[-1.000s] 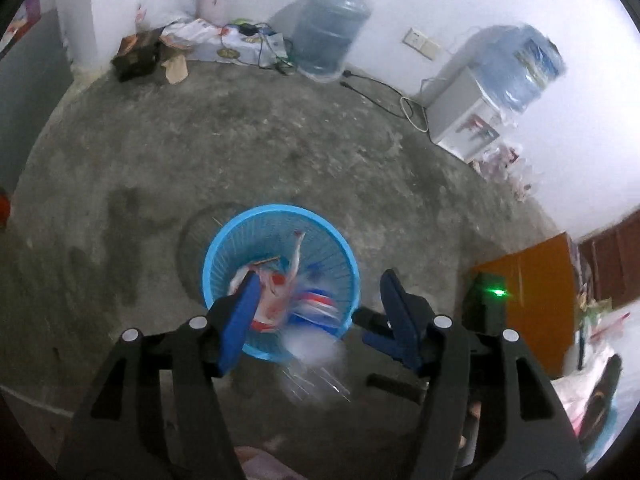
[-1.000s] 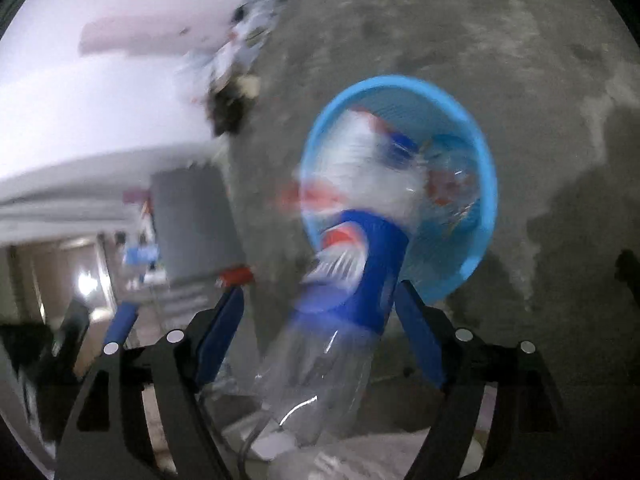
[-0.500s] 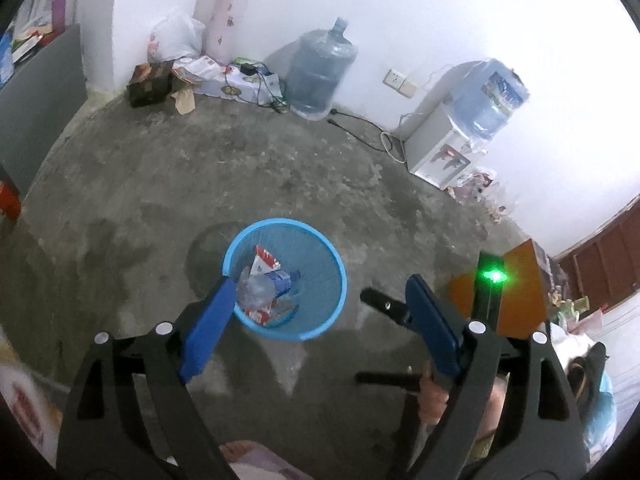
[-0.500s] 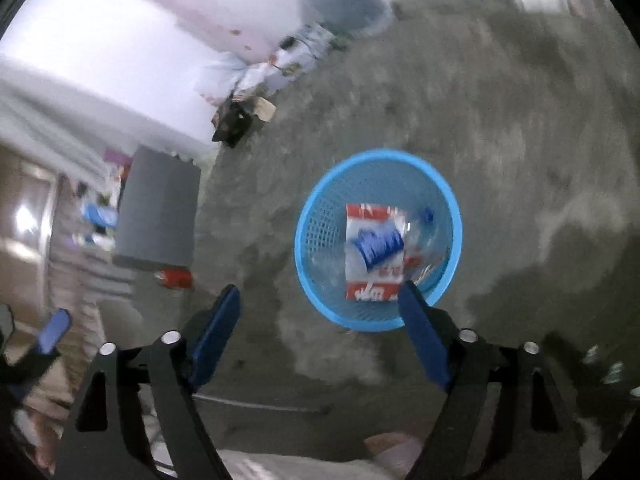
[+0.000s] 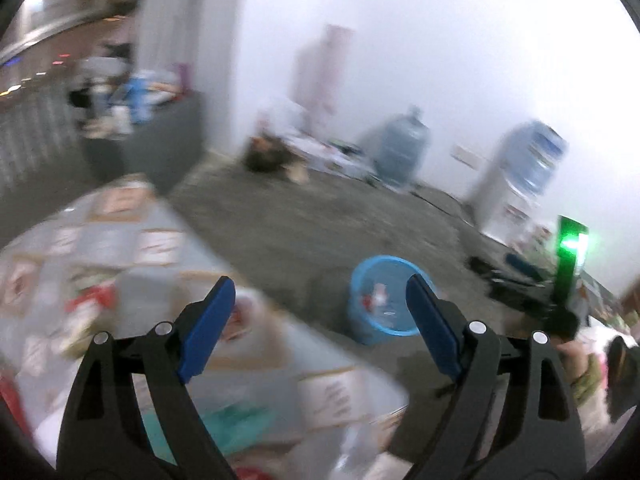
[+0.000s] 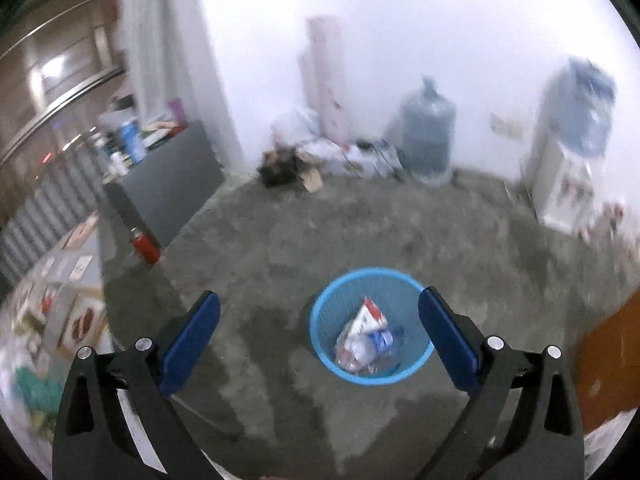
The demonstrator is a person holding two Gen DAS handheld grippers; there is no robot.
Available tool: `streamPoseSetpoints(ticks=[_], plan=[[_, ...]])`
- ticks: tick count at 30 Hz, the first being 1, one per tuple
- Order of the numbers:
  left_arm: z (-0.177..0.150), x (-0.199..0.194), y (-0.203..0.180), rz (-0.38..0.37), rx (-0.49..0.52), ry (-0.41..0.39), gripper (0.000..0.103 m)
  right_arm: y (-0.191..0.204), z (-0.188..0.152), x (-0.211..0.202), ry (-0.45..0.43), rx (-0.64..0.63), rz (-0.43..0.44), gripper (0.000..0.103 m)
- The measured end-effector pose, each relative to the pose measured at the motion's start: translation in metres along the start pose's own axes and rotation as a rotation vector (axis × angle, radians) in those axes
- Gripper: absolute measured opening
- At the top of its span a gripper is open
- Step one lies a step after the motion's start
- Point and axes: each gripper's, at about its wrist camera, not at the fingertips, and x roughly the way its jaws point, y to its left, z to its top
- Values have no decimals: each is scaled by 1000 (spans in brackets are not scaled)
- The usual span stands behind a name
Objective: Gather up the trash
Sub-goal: 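Move both open tools from the wastebasket back over the table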
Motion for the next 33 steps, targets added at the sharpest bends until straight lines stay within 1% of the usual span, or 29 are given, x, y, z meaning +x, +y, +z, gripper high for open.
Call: streamPoseSetpoints(ticks=[3, 4, 6, 7, 8, 10, 11, 13, 15, 16, 17, 19, 21, 23, 25, 29, 33], plan=[[-24, -52, 48, 119, -74, -63, 83, 18, -4, -17, -56, -106, -12, 96], [-32, -66, 62, 154, -95, -76, 83, 24, -6, -22, -75, -145, -3, 96], [-53, -98, 93, 242, -150, -92, 83, 38, -7, -30, -89, -193, 18, 96], [-62, -110, 105, 274, -175, -97, 83, 46, -8, -34, -93, -215, 34, 96], [-75, -128, 122, 318, -214, -105, 83, 56, -9, -40, -99, -242, 57, 96], [-96, -151, 140, 364, -267, -123, 83, 75, -10, -55, -139, -273, 116, 96], [-104, -158, 148, 373, -284, -124, 83, 81, -11, -59, -154, -277, 142, 96], [-121, -171, 158, 399, -320, -129, 83, 100, -8, -70, -186, -286, 221, 96], [-135, -181, 168, 404, -347, -138, 83, 116, -6, -77, -196, -302, 278, 96], [-140, -185, 170, 401, -357, -142, 83, 127, -6, -80, -192, -318, 330, 96], [-144, -187, 172, 390, -366, -150, 83, 136, -7, -81, -179, -334, 373, 96], [-154, -191, 173, 368, -370, -163, 83, 151, -10, -83, -158, -365, 431, 96], [-160, -188, 170, 339, -360, -163, 83, 167, -17, -85, -142, -414, 498, 96], [-164, -182, 167, 300, -332, -150, 83, 182, -26, -86, -130, -460, 541, 96], [-169, -176, 164, 276, -296, -127, 83, 193, -36, -84, -104, -494, 577, 96], [-181, -170, 162, 279, -250, -84, 83, 206, -52, -86, -65, -534, 626, 96], [-203, -170, 165, 279, -266, -48, 83, 216, -61, -86, -38, -564, 660, 96]])
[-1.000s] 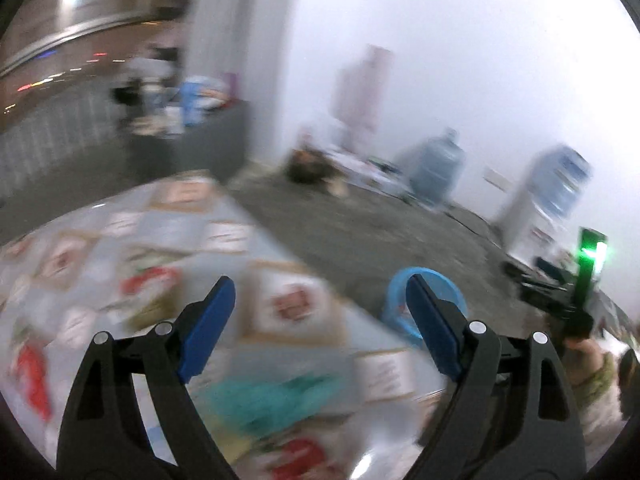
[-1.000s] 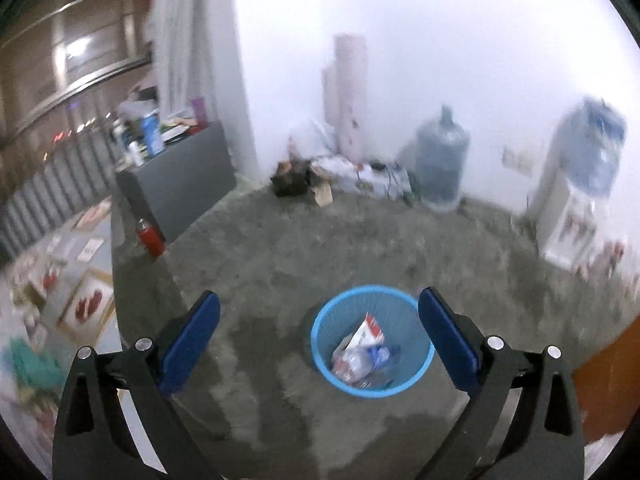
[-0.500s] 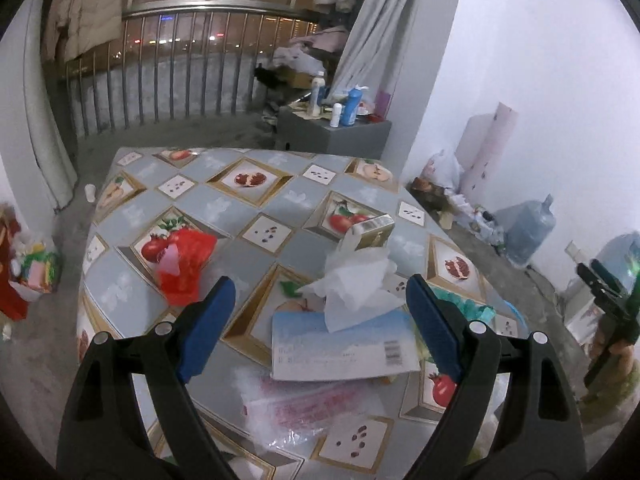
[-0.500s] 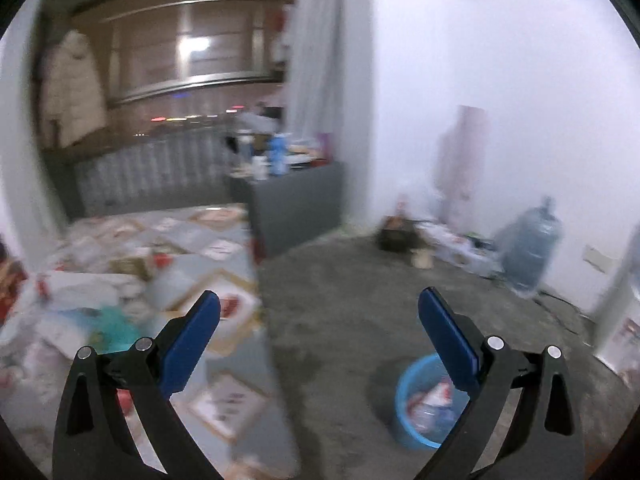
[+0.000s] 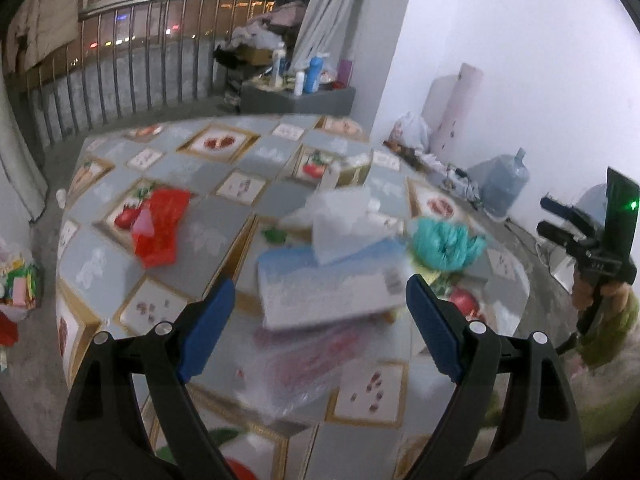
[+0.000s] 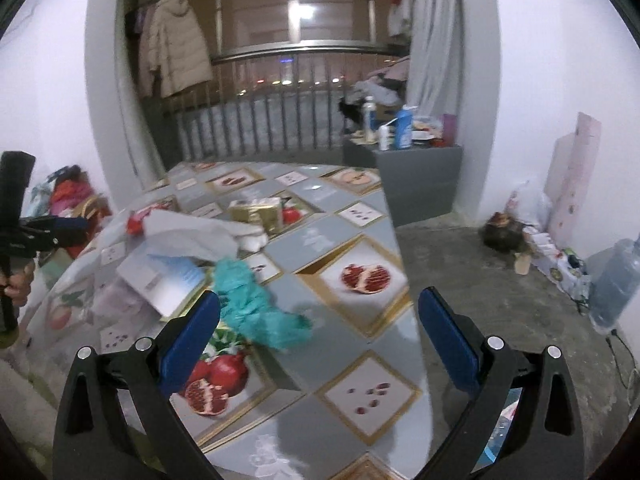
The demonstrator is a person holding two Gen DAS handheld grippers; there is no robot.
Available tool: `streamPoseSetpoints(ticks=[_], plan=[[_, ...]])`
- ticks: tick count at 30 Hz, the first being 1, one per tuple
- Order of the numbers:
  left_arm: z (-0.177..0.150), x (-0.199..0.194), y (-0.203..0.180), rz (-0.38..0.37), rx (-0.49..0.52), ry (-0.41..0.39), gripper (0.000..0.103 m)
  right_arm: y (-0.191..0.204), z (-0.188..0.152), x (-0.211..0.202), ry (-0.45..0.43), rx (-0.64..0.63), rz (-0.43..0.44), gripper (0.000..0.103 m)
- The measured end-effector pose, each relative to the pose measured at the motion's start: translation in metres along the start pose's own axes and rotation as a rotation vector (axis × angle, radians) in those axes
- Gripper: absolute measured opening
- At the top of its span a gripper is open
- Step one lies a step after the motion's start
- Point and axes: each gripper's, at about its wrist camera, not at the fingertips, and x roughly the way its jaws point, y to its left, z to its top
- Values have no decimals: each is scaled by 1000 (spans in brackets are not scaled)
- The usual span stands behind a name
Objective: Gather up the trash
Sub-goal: 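Move both open tools from the wastebasket back over the table, then grasp the red plastic cup with the left tool while right tool grasps the teal plastic bag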
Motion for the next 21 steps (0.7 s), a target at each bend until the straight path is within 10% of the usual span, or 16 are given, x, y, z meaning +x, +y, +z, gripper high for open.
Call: streamPoseSetpoints(ticks=[11, 21], plan=[[-44, 21, 22, 127, -57, 100, 77, 3, -5, 31, 61, 23, 89, 96], [-8, 10, 33, 168, -21, -18, 76, 1, -6, 32, 62, 41, 83, 96]])
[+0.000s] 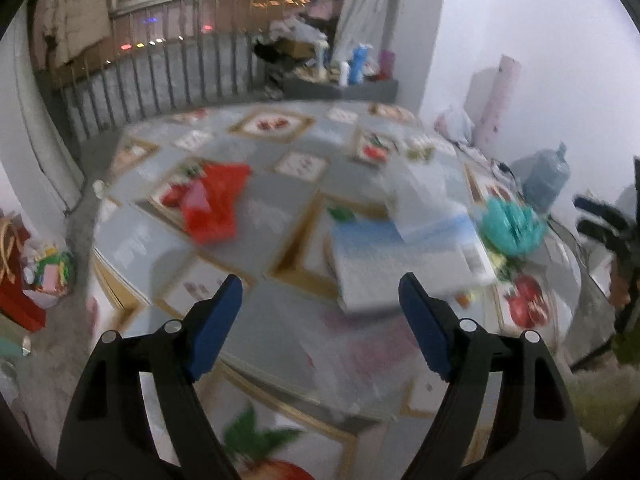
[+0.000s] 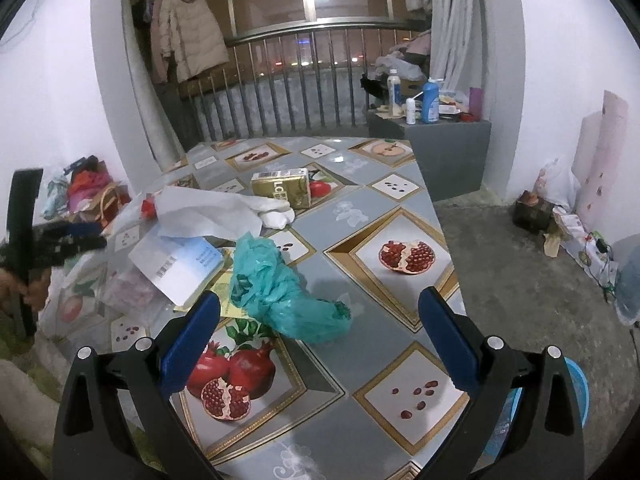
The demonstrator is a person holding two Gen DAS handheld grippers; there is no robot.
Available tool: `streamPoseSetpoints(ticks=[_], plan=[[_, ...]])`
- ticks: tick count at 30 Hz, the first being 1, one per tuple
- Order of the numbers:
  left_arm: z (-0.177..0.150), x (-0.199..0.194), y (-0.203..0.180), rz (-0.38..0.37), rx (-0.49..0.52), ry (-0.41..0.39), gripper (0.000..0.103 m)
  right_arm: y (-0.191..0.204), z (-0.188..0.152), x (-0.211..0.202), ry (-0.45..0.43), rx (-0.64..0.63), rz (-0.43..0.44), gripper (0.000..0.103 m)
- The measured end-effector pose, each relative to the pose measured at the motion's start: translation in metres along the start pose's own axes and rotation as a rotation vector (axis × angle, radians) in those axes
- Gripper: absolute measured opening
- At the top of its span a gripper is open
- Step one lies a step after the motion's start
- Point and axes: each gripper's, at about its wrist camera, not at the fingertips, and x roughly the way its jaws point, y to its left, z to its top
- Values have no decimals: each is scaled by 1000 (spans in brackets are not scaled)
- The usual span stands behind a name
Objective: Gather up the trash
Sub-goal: 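Grasp the red plastic cup with the left tool while right tool grasps the teal plastic bag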
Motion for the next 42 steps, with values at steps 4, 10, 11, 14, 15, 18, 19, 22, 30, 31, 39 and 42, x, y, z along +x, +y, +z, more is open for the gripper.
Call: streamPoseSetpoints(ticks=[4, 10, 11, 14, 15, 18, 19, 22, 30, 31, 39, 42], plan=[[26, 4, 15, 43, -1, -41, 76, 0, 2, -1, -14, 8, 18, 96], [51, 36, 44, 41, -7, -9, 75, 10, 8, 3, -17, -44, 54, 96], [53, 45, 49, 48, -4, 7, 74, 12, 10, 5, -17, -57, 64, 96], [56, 61, 61, 66, -10, 41, 67, 18, 14, 12, -12, -87, 94, 95], [56, 66, 64, 74, -14, 52, 63, 20, 15, 15, -8, -91, 99, 93], [55, 81, 75, 80, -36, 84, 57, 24, 15, 27, 15, -101, 120, 90], [55, 86, 78, 90, -39, 100, 56, 25, 15, 30, 23, -105, 126, 89], [51, 97, 83, 112, -43, 135, 51, 31, 12, 43, 58, -126, 136, 85], [43, 114, 89, 114, -49, 178, 39, 37, 1, 66, 125, -170, 113, 75], [43, 114, 89, 115, -47, 177, 38, 36, 0, 68, 131, -168, 111, 74], [46, 117, 84, 110, -21, 172, 22, 34, -4, 76, 164, -162, 104, 58], [46, 118, 83, 104, -21, 167, 17, 35, -4, 76, 174, -170, 105, 51]])
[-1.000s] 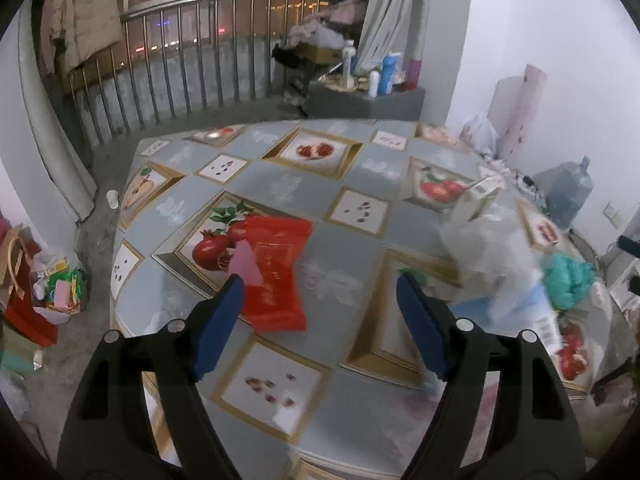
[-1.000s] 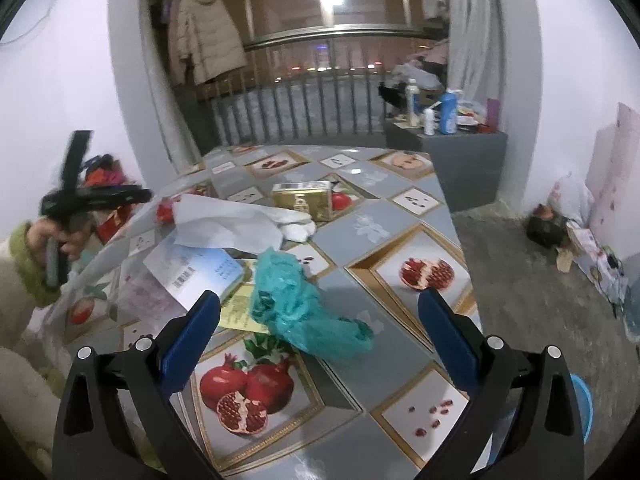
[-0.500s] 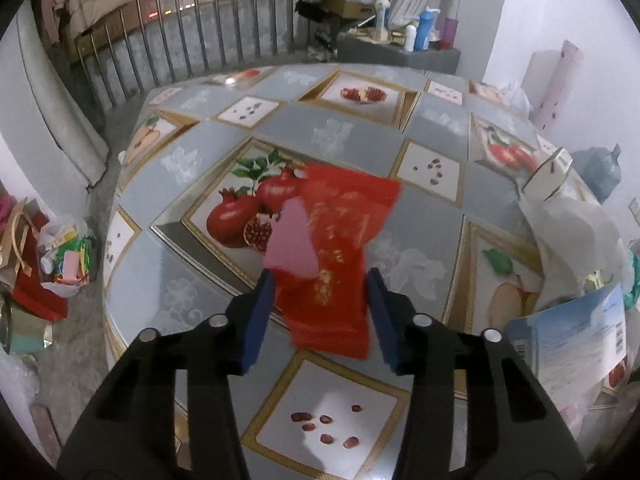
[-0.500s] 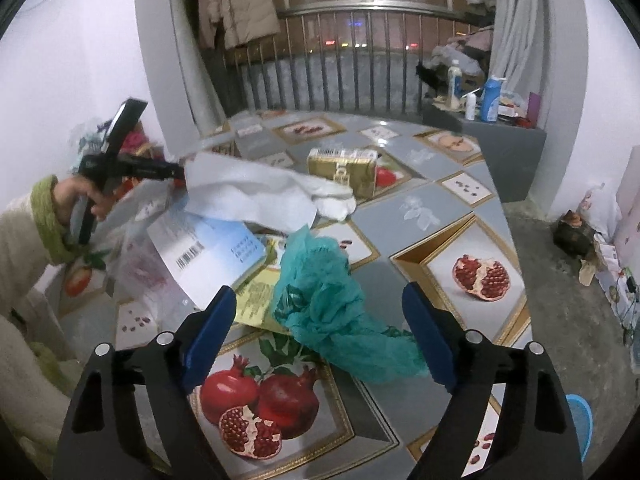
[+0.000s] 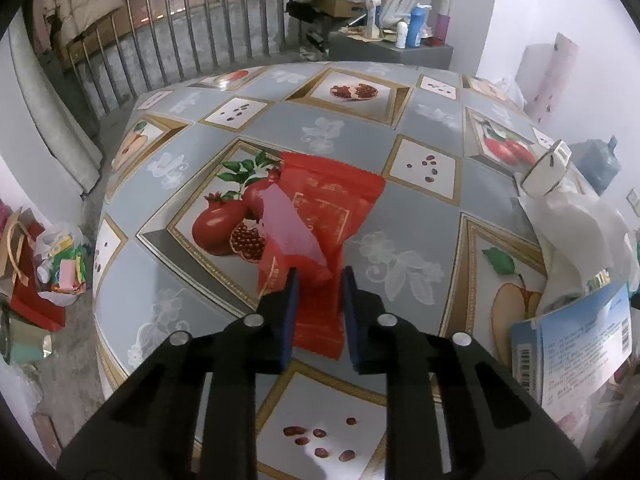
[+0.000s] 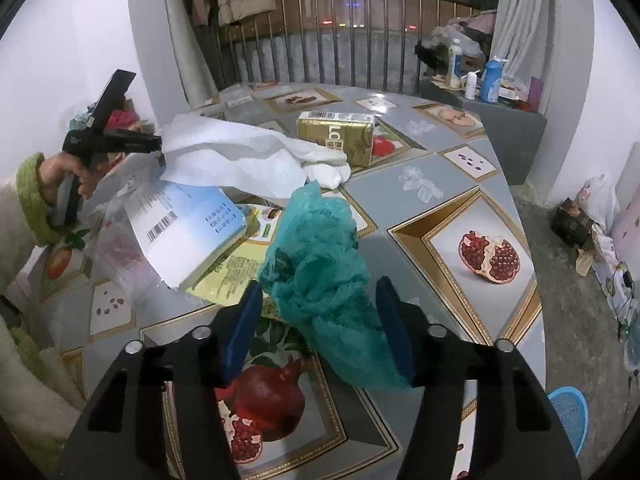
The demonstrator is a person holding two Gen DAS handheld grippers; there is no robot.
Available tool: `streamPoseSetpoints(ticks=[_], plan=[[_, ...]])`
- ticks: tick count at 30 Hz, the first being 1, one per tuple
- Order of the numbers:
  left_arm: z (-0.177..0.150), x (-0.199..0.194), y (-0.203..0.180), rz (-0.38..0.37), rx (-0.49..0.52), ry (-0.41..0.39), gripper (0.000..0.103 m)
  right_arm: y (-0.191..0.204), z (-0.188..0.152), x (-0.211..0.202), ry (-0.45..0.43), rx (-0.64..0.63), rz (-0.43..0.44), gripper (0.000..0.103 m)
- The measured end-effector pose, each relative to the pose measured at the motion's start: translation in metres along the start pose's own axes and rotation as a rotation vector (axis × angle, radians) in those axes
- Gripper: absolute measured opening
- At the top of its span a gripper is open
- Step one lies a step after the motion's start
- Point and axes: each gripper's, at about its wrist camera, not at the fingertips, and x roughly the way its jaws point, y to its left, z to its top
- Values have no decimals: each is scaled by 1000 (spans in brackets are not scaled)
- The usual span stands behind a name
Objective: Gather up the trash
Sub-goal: 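Grasp the red plastic cup with the left tool while right tool grasps the teal plastic bag, then lift the red cup and teal bag and carry both toward the wastebasket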
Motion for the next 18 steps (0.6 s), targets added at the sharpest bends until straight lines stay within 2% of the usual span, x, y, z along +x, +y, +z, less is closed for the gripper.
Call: streamPoseSetpoints(ticks=[9, 18], plan=[[1, -4, -3, 4, 14, -19, 6, -1, -1, -2, -2, 4, 4, 45], [3, -16, -5, 8, 14, -61, 3, -2, -2, -11, -24, 24, 2, 44]])
